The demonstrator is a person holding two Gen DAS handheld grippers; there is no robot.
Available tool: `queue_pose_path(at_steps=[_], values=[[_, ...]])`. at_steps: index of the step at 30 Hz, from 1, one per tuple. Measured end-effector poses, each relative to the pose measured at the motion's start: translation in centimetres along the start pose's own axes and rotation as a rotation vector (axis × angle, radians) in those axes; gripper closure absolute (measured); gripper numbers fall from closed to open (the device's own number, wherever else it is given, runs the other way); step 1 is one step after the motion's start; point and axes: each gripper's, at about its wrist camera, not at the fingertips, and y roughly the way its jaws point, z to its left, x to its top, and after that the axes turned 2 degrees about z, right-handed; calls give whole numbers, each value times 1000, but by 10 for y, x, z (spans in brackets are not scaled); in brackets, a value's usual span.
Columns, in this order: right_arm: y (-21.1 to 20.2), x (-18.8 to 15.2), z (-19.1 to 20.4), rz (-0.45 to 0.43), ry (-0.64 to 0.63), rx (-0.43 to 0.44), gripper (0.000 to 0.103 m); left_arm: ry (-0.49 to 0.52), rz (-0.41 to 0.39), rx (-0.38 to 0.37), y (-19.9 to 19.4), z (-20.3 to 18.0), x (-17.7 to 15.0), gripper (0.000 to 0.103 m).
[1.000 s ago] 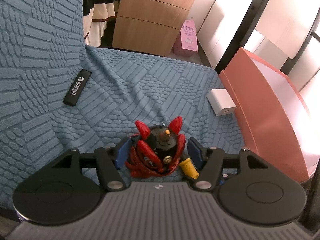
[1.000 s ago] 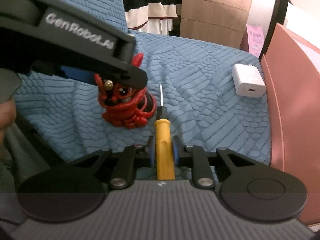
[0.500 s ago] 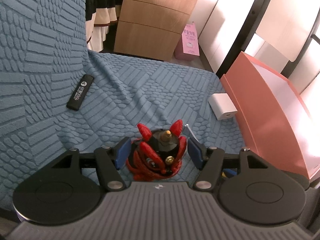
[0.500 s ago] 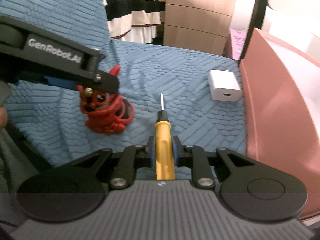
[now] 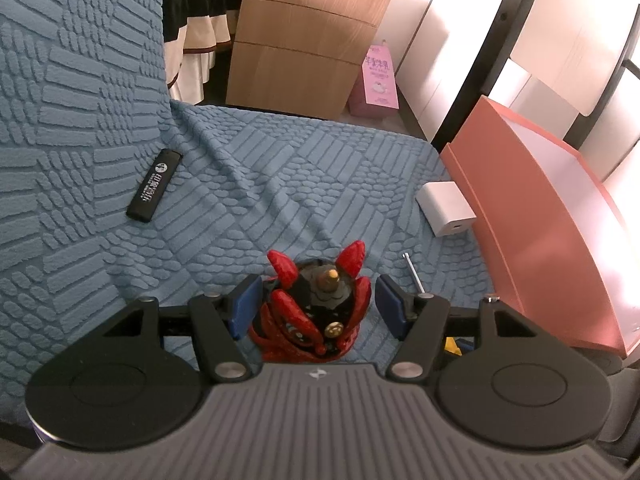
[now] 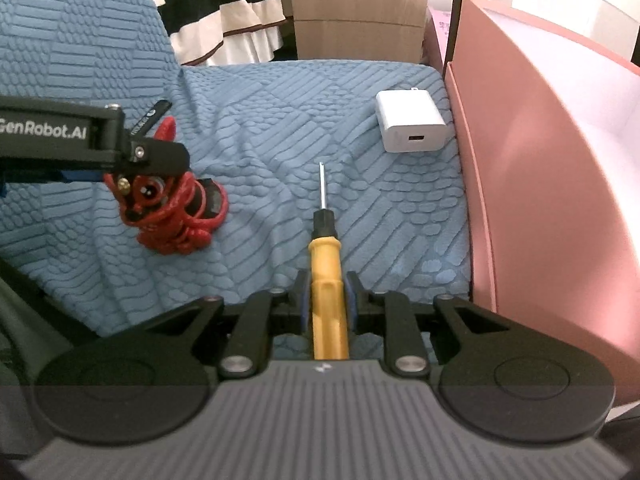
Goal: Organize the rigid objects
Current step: 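Lift the screwdriver with the right gripper while the left gripper lifts the figurine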
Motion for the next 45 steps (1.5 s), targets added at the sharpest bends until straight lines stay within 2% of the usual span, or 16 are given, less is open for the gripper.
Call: queue_pose_path(at_steps=[4, 10, 13, 19, 23, 32, 40, 45], values=[[3, 0, 2, -19, -25, 10, 74, 9, -1, 8, 2, -2, -1, 35], [4, 0, 7, -23, -57, -5, 71, 2, 1, 4, 3, 0, 0, 35], [5, 3, 9, -15, -63, -29, 82, 7, 5, 8, 3, -1, 0, 35], [1, 8, -1, -1, 37, -12, 82, 9, 9, 13, 4, 0, -1, 35], [-6, 10, -2, -40, 60, -17, 82, 7, 7, 14, 4, 2, -1, 35], [-9, 9, 0, -68, 65, -36, 82, 21, 32, 4, 5, 0, 1, 35], [-9, 8, 4, -68, 64, -43, 82, -10, 65, 4, 12, 7, 3, 36], [-10, 9, 3, -44, 91, -25, 82, -14, 52, -7, 11, 6, 7, 41]])
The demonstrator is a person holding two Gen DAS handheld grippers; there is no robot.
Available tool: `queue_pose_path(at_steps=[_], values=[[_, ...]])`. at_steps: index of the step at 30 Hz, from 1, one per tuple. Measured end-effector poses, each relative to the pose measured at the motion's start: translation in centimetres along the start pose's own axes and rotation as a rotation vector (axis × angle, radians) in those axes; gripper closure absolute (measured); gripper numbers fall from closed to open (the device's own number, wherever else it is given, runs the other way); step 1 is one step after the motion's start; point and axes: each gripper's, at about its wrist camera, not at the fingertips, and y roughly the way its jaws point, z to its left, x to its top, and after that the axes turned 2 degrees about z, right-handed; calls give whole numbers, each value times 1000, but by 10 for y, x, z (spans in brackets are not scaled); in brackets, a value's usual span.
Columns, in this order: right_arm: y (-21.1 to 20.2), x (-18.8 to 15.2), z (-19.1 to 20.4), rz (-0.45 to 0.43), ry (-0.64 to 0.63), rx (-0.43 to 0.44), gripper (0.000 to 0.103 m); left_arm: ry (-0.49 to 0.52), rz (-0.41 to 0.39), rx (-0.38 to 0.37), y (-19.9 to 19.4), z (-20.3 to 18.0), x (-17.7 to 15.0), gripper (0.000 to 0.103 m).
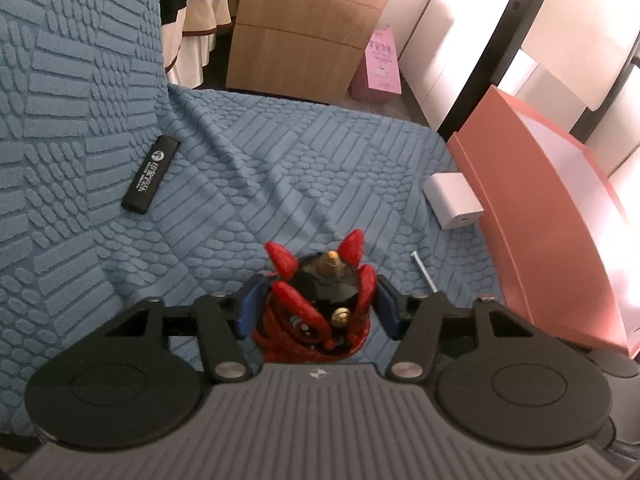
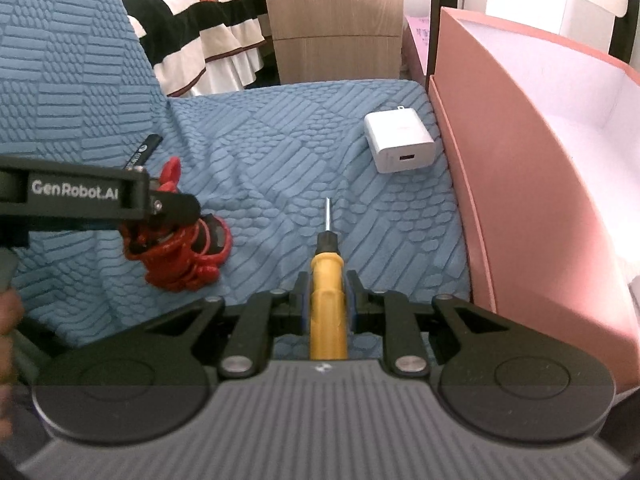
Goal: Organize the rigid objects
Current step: 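Lift the screwdriver with the right gripper while the left gripper lifts the figurine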
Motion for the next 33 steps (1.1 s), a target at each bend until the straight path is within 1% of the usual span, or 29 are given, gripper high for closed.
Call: queue_pose_path(at_steps=[2, 6, 11, 18, 20, 21, 22, 23, 25, 29, 33], values=[[-2, 1, 1, 1, 2, 4, 82, 0, -7, 1, -1, -1, 1, 44], [-7, 4, 6, -4, -16, 5, 82, -5, -9, -1, -3, -1, 2, 44], [-14, 8, 3, 3, 22, 38, 82, -12, -19, -17, -8, -1, 2, 44], [-26, 14, -5, -12, 56, 50, 82, -16, -30, -40, -12, -2, 3, 44], [-26, 15, -6, -14, 50, 44, 82, -8, -51, -54, -8, -2, 3, 45], [-25, 14, -6, -11, 52, 42, 82, -7, -41, -47, -3, -2, 4, 45], [-24, 13, -7, -8, 57, 43, 82, -28, -26, -46, -1, -1, 6, 45], [-22, 13, -7, -3, 63, 44, 82, -40, -36, -52, -3, -1, 6, 45], [-19, 10, -7, 0, 57, 46, 82, -28, -61, -63, -6, -2, 6, 45], [-7, 4, -6, 44, 25, 30, 82, -23, -37, -31, 2, -2, 5, 45], [4, -1, -8, 95, 37, 36, 82, -18, -40, -37, 4, -3, 7, 45]])
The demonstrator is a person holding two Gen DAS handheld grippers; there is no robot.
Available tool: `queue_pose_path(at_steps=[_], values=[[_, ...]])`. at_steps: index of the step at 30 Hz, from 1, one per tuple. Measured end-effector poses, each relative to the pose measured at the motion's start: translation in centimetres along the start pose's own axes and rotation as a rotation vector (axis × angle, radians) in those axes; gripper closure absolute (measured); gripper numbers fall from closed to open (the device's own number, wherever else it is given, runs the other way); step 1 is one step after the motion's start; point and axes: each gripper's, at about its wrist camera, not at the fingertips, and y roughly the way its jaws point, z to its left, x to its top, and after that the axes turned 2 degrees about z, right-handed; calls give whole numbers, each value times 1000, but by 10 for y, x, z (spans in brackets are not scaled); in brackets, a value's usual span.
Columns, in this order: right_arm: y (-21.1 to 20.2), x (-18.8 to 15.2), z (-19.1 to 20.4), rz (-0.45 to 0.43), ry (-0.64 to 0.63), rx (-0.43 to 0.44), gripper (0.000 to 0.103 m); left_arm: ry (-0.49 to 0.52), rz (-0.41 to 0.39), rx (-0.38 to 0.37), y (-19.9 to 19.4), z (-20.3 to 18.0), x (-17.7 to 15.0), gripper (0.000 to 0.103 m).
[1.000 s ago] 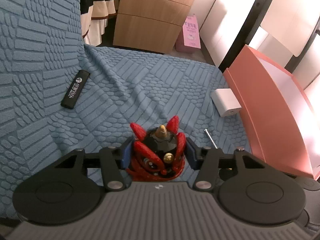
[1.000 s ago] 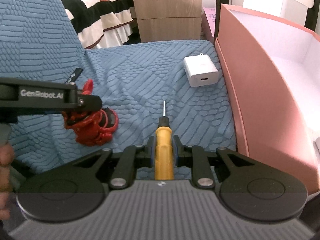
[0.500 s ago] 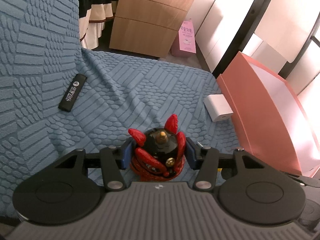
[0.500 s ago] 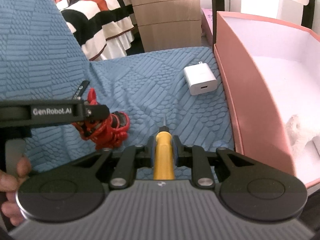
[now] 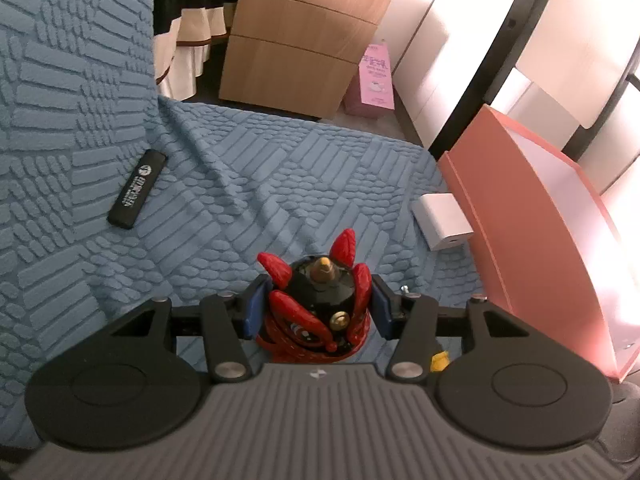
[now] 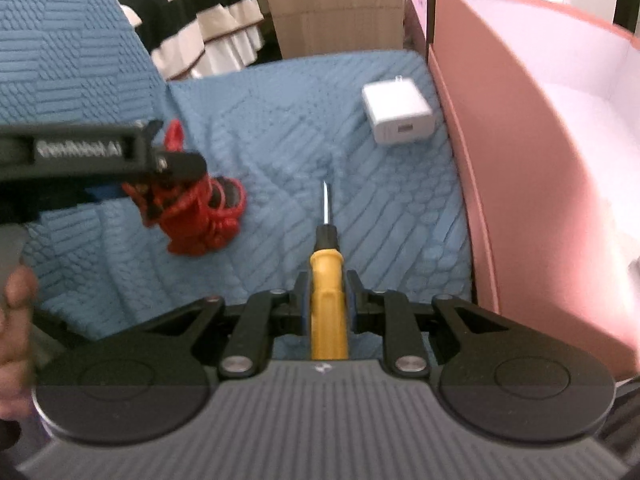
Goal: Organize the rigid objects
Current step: 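Lift the screwdriver with the right gripper while the left gripper lifts the figurine, then carry the screwdriver and figurine over the pink box with both grippers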
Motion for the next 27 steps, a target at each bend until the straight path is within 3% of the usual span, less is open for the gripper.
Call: queue_pose_path(at_steps=[8, 14, 19, 27], values=[[8, 3, 1, 17, -35, -14, 81, -4, 1, -11, 0, 0, 1, 45], [13, 8, 12, 18, -130, -50, 82, 5, -14, -30, -8, -5, 1, 45], [3, 9, 4, -26, -42, -59, 82, 30, -31, -64, -19, -17, 0, 45], [-42, 21, -13, -105, -6, -24, 82, 46, -46, -111, -34, -38, 0, 45]])
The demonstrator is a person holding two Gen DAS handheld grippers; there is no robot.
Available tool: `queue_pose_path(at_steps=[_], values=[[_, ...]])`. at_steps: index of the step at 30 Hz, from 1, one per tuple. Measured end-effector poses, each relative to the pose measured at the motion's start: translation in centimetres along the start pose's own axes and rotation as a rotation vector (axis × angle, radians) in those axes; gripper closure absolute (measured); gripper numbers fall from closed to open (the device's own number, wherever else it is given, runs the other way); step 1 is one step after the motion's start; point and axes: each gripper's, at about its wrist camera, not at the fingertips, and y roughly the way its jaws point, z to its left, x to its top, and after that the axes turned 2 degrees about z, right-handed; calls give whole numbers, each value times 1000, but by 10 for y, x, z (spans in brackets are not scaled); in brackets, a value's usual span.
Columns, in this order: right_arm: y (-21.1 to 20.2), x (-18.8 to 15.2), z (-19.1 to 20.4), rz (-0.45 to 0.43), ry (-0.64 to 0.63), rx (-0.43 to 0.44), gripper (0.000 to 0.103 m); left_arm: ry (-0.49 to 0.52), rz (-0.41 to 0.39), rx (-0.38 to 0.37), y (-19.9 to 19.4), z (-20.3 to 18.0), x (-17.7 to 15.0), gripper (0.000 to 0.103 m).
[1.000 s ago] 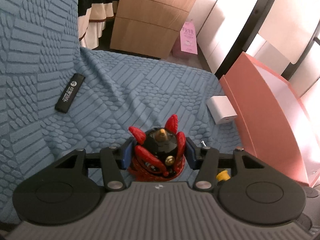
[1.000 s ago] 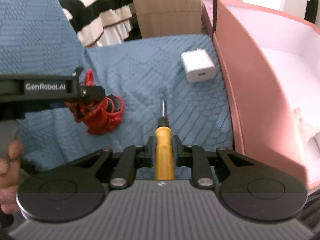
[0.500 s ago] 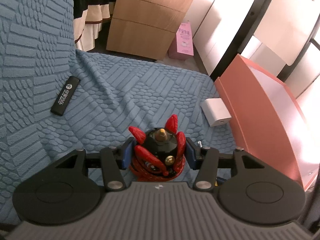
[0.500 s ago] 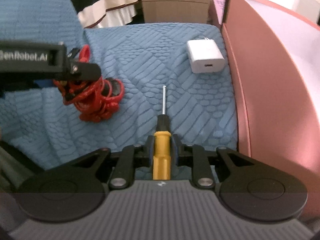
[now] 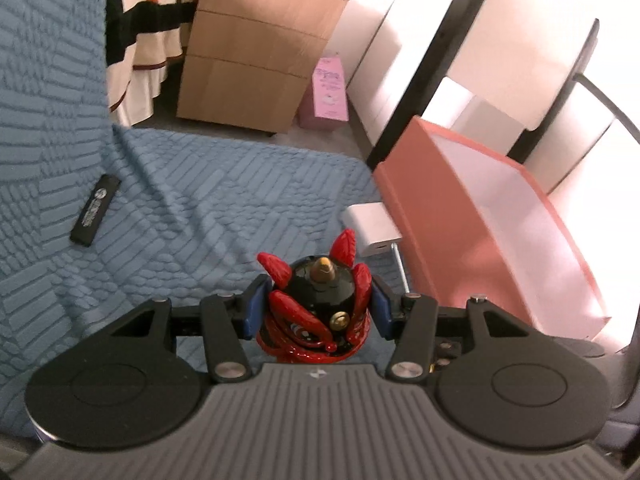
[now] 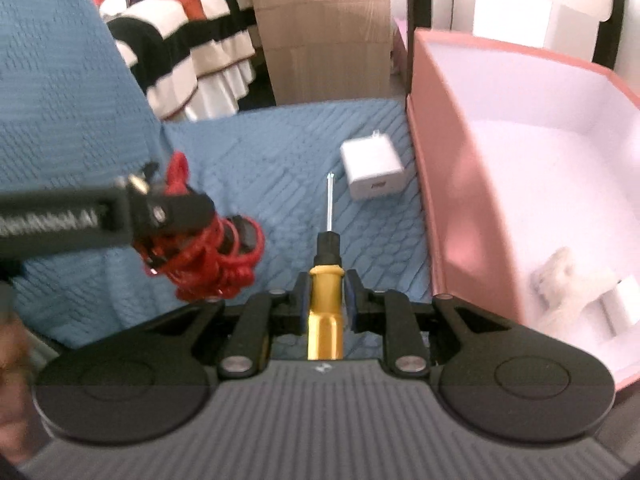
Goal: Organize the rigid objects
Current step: 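Carry the screwdriver and figurine over the pink box with both grippers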
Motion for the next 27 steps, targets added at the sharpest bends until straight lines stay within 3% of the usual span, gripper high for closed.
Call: queue_pose_path(at_steps=[10, 13, 27], values=[[-57, 29, -27, -109, 50, 35, 82, 11, -42, -80, -23, -46, 20, 45], [-73, 39, -35, -143, 50, 33, 82, 6, -20, -109, -25, -61, 29, 45], [-134, 83, -83, -272, 44, 9, 82, 62, -83, -177, -46, -141, 80, 45]])
